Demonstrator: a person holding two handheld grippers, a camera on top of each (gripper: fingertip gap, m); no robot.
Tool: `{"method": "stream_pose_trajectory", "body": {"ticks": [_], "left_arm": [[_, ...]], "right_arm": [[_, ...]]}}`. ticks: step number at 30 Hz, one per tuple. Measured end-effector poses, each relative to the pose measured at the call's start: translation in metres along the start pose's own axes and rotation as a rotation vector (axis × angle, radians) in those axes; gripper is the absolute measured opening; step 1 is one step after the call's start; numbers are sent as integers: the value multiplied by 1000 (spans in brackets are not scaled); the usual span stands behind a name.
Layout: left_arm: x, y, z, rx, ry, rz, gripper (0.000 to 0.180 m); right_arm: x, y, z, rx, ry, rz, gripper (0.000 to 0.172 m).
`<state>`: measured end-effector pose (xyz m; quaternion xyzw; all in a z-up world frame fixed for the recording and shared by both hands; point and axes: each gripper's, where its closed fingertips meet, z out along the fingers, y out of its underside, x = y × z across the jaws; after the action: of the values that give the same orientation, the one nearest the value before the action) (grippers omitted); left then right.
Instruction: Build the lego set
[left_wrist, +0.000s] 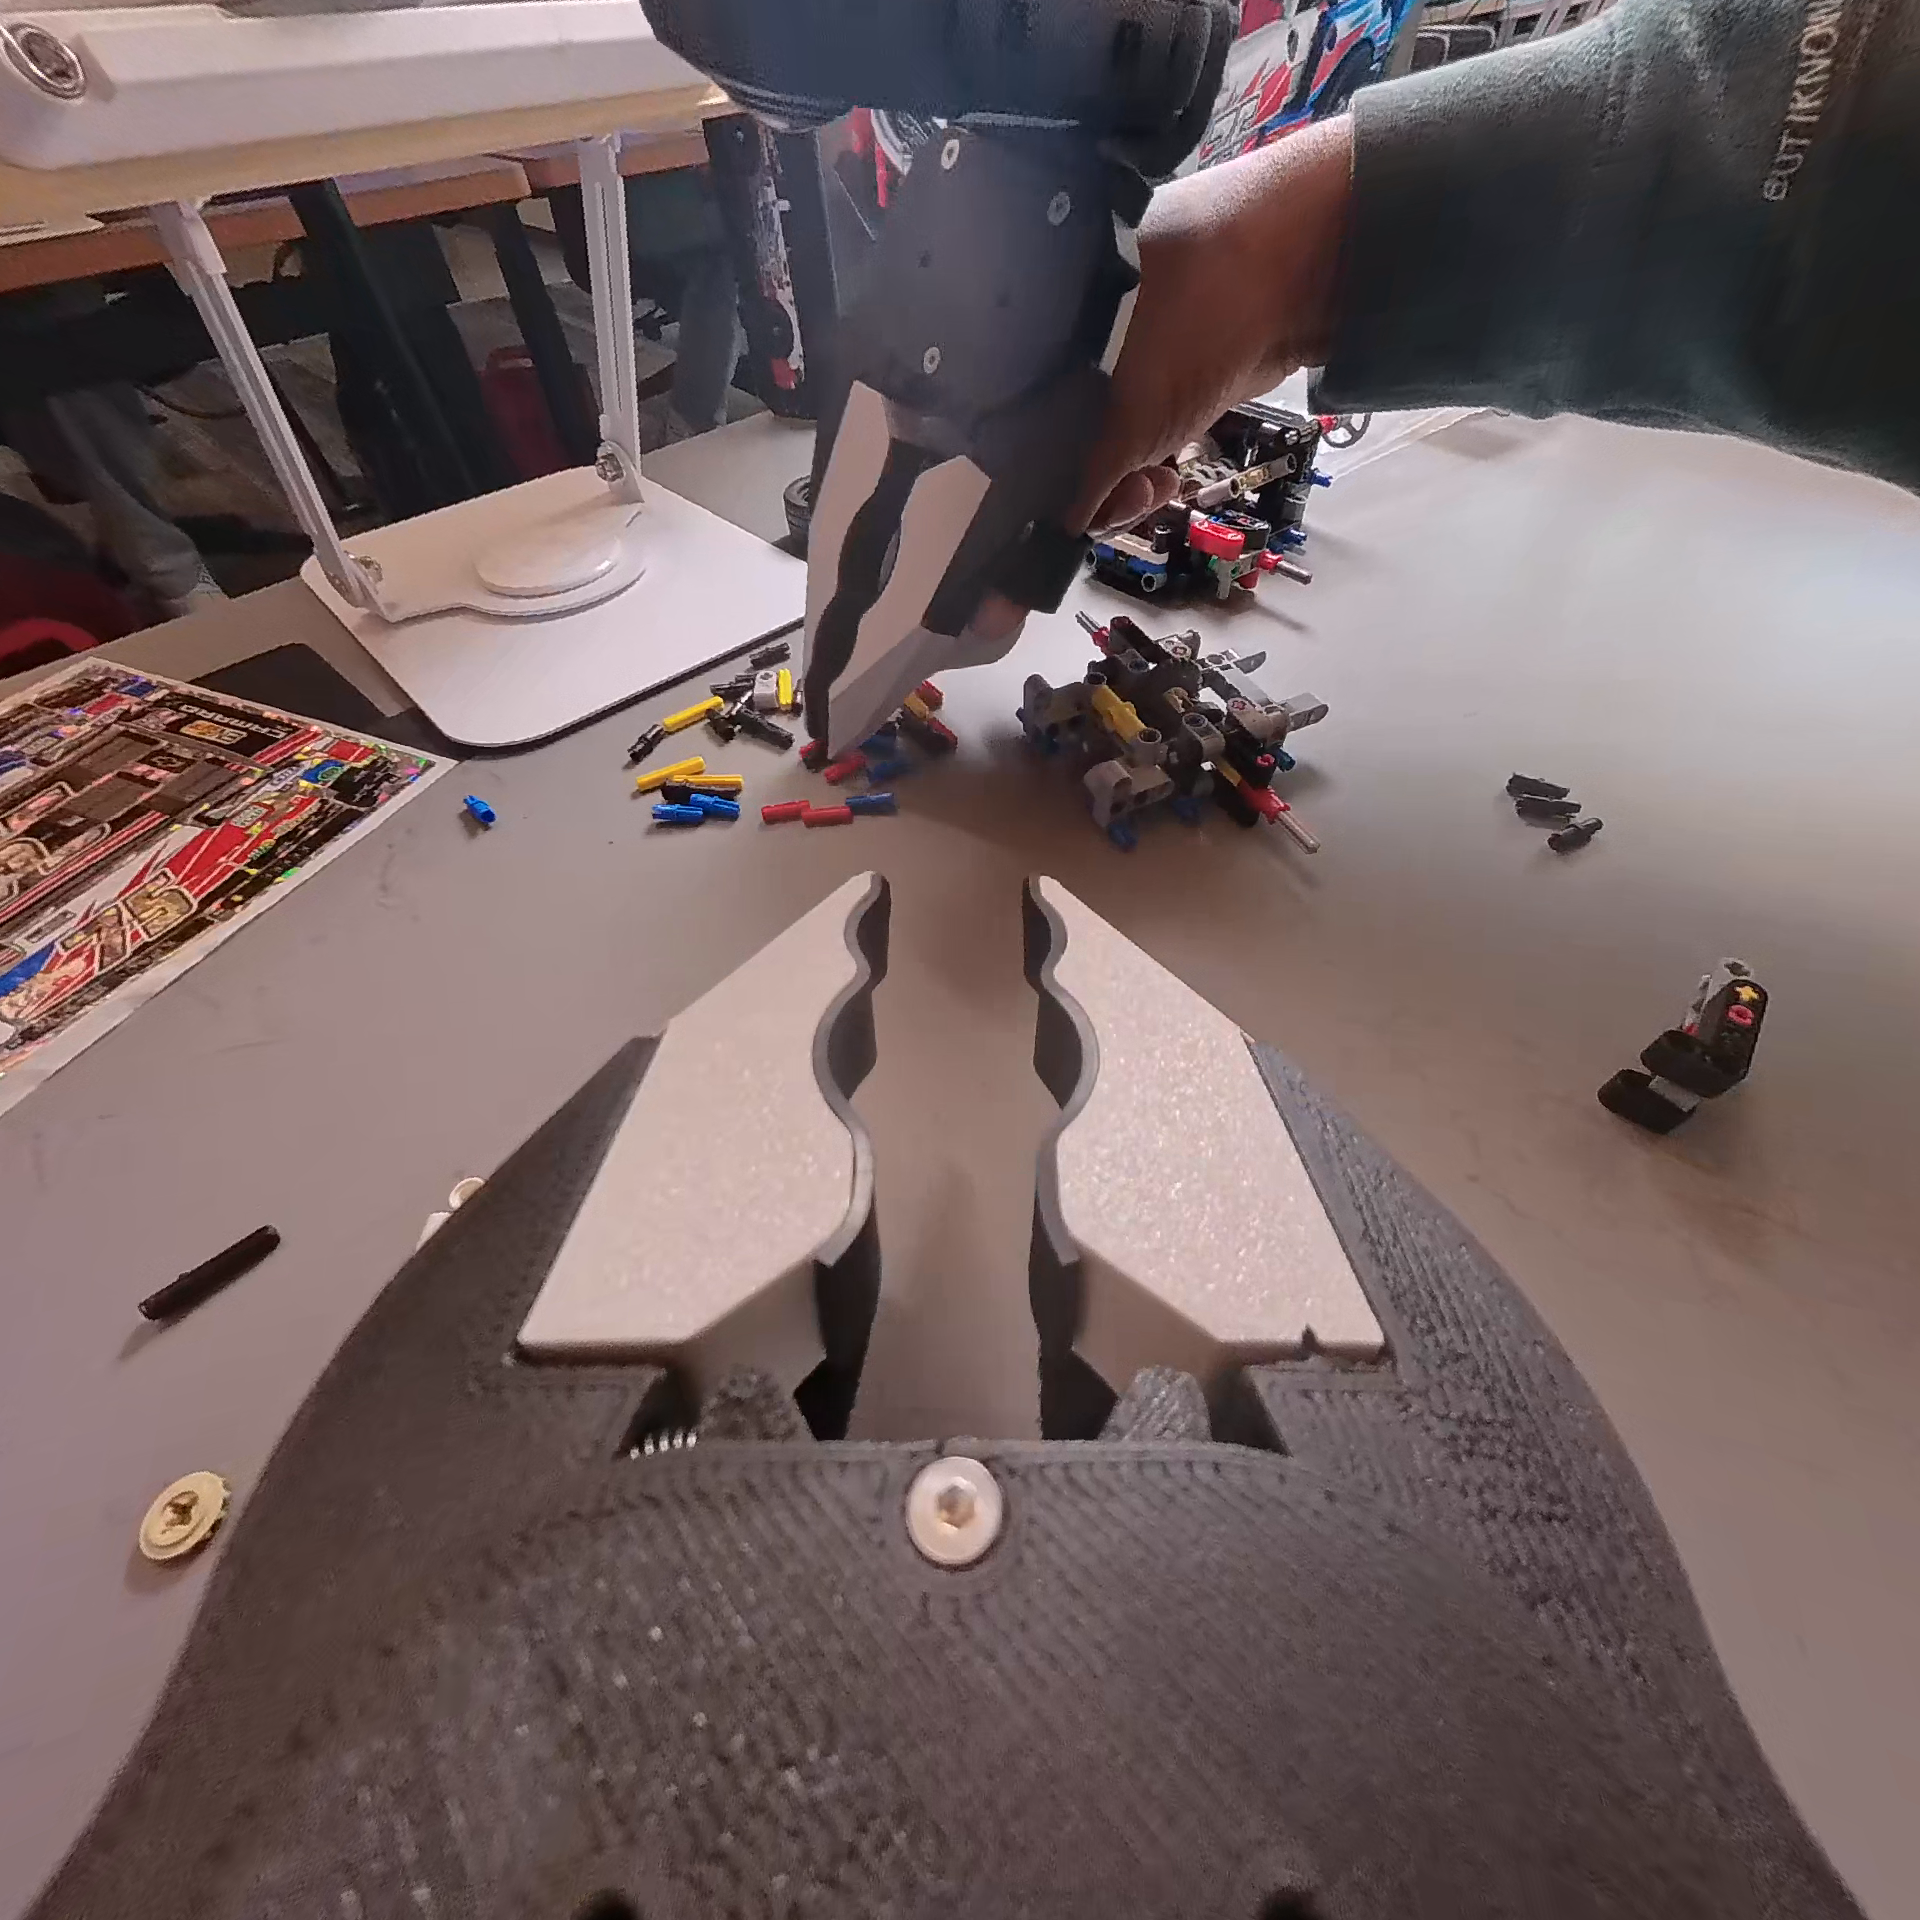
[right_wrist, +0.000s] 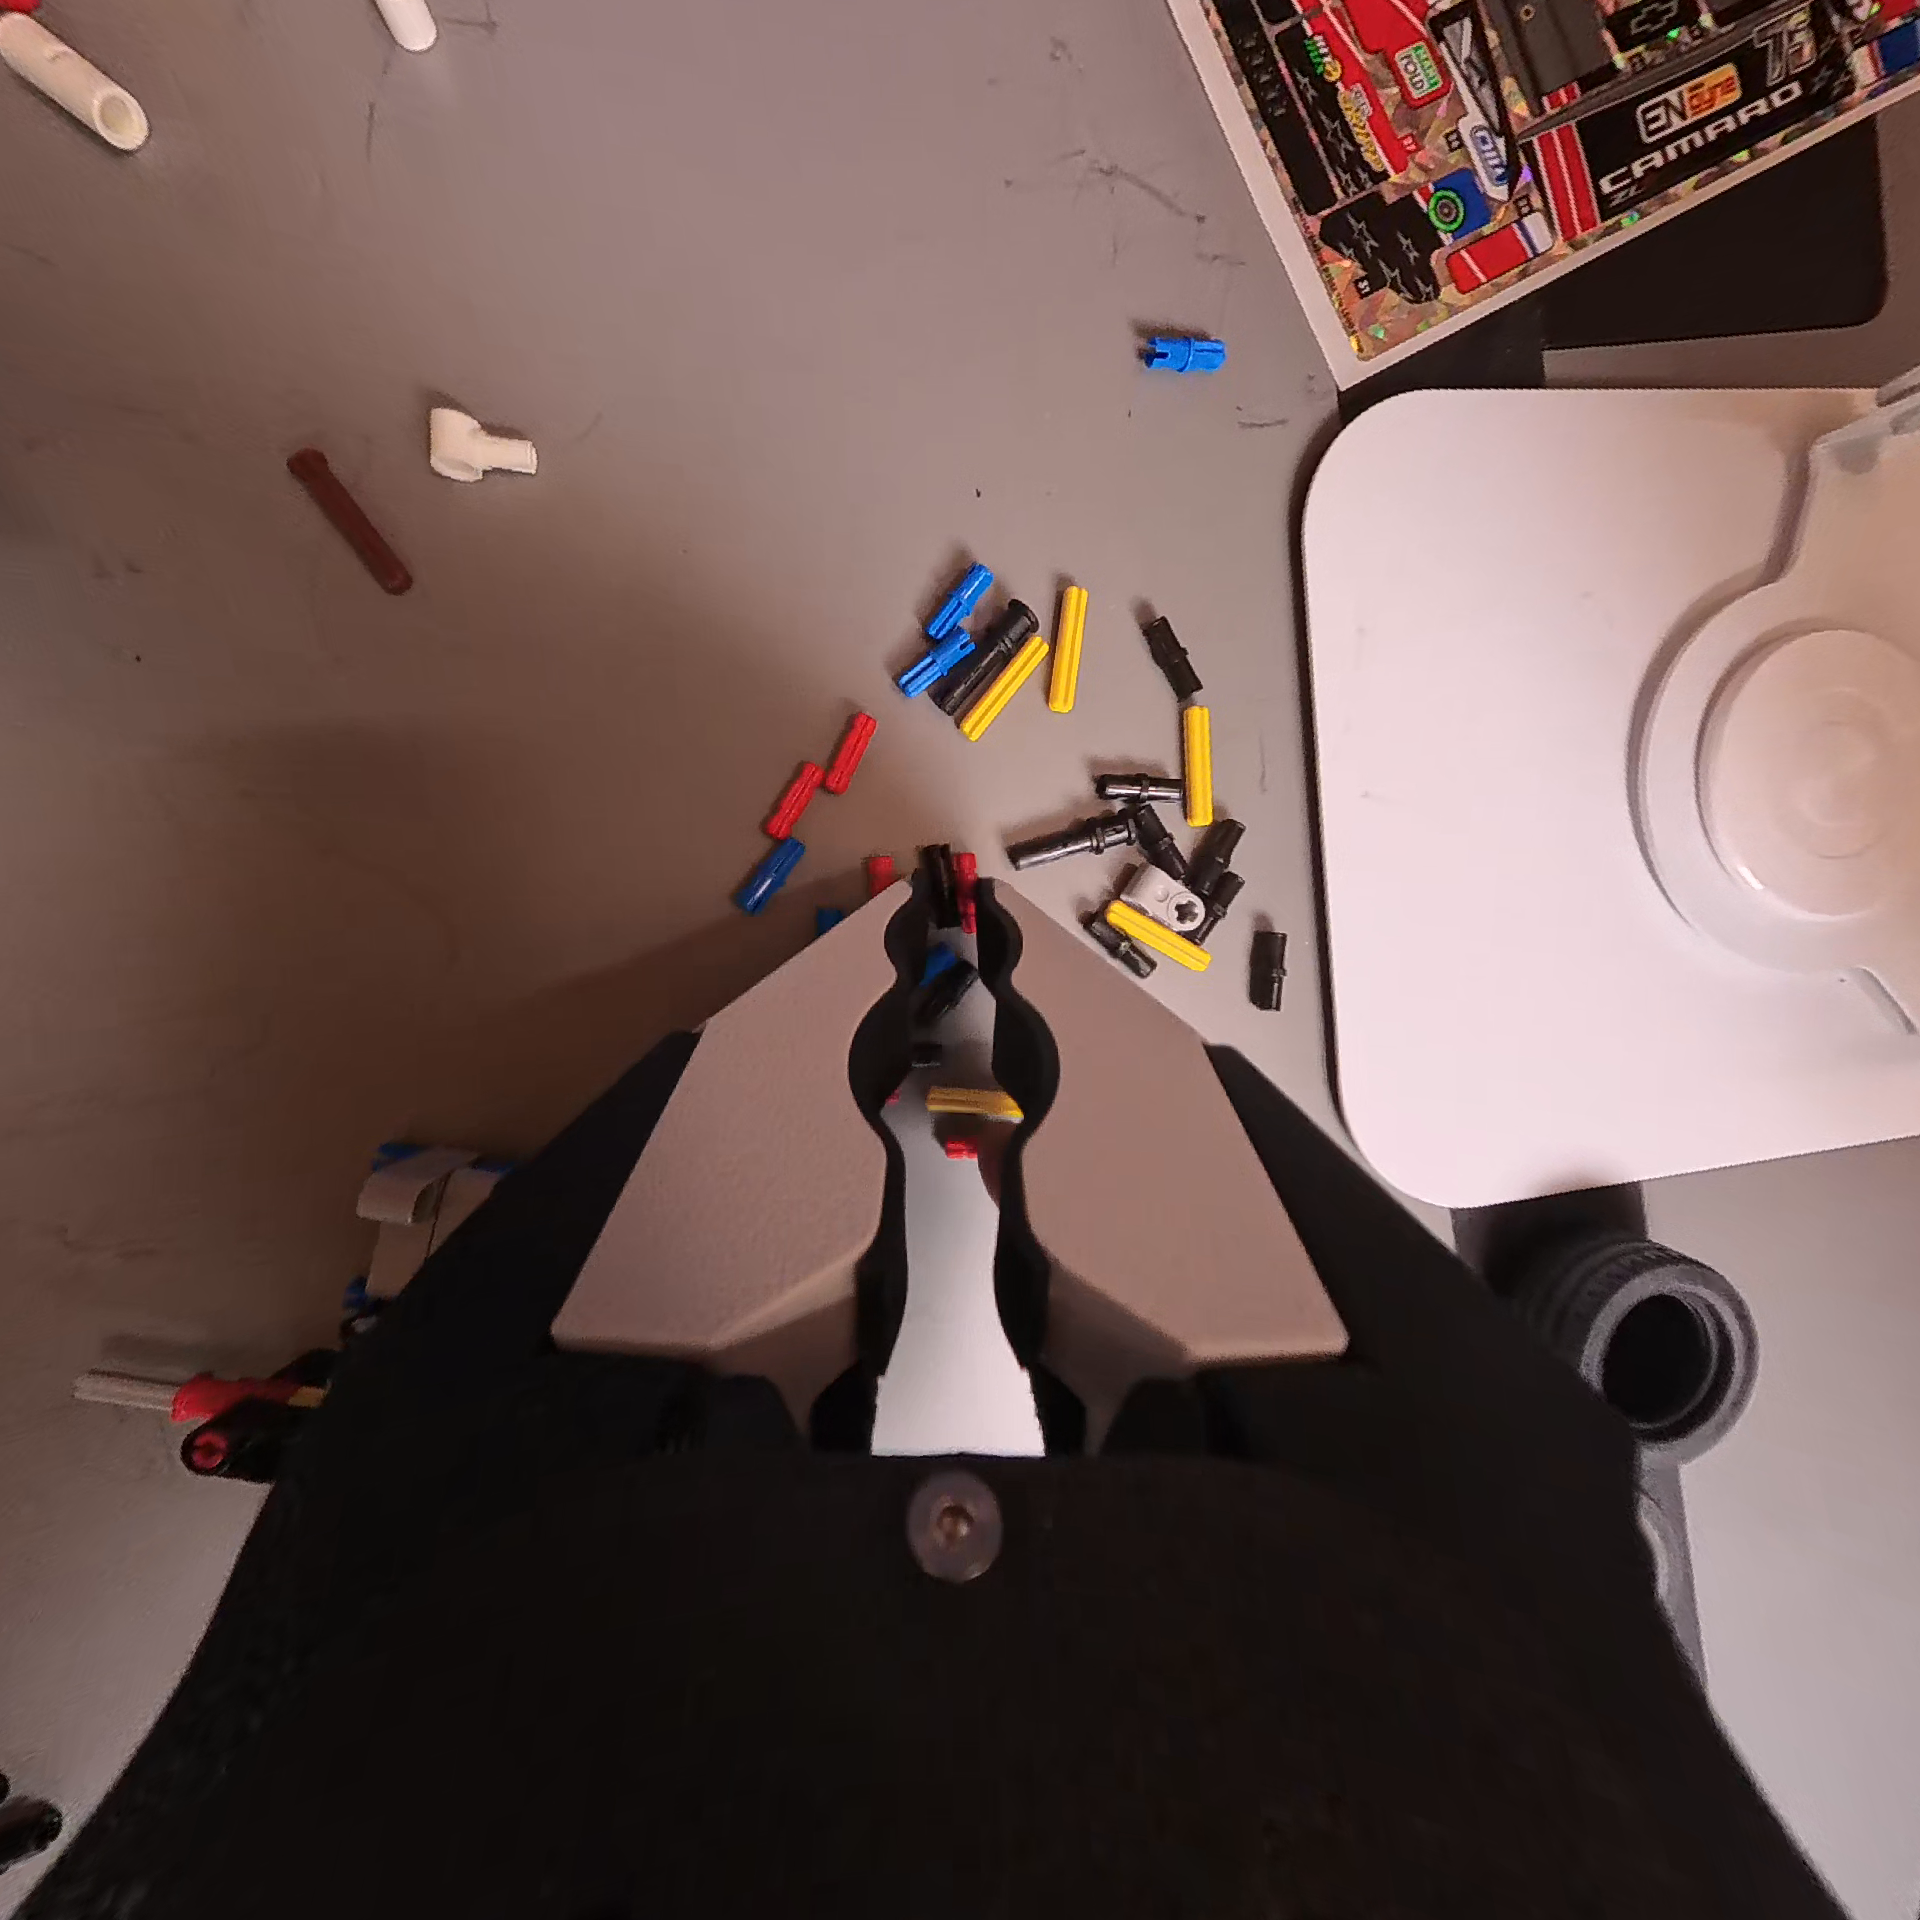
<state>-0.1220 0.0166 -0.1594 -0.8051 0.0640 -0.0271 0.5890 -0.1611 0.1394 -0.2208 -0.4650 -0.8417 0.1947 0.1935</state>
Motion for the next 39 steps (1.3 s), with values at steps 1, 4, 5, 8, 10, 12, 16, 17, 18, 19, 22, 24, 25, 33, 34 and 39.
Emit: {"method": "stream_pose_trajectory", "body": {"ticks": [1, 4, 5, 8, 10, 12, 16, 17, 18, 19, 22, 24, 25, 33, 34, 39], "left_arm": [[0, 0, 0, 0, -1, 0, 24], [0, 0, 0, 0, -1, 0, 24], [0, 0, 0, 0, -1, -1, 24], [-1, -1, -1, 5, 0, -1, 24], [-1, -3, -2, 11, 2, -3, 24], [0, -4, -2, 17, 4, -7, 24], [0, -3, -1, 20, 15, -37, 24], [-1, -1, 0, 15, 17, -45, 24], [-1, 1, 1, 9, 17, -52, 24], [-2, 2, 1, 5, 17, -58, 24], [-4, 2, -1, 11, 9, -72, 24], [-4, 2, -1, 12, 8, -76, 24], [-3, 2, -1, 11, 9, -74, 25], [0, 1, 0, 11, 30, -79, 25], [0, 1, 0, 10, 31, -82, 25], [-1, -2, -2, 20, 26, -75, 25]], "right_arm": [[0, 0, 1, -4, -4, 0, 7], [-2, -1, 2, -11, -17, 2, 7], [-2, -1, 2, -12, -16, 2, 7], [-2, -1, 2, -6, -3, -1, 6], [-2, 0, 1, -6, 7, 6, 7], [2, -3, -2, 18, 46, 16, 0], [2, -5, -7, 47, 72, 51, 0], [1, -3, -7, 43, 80, 51, 0], [0, 0, -5, 36, 88, 49, 0], [-2, 3, -4, 33, 90, 52, 0], [-5, 7, -5, 39, 95, 56, 0], [-5, 6, -9, 44, 97, 59, 0], [-6, 4, -12, 50, 87, 66, 0], [-6, -8, -25, 83, 64, 86, 6], [-7, -7, -25, 82, 65, 82, 5], [-5, -3, -26, 92, 51, 72, 0]]}}
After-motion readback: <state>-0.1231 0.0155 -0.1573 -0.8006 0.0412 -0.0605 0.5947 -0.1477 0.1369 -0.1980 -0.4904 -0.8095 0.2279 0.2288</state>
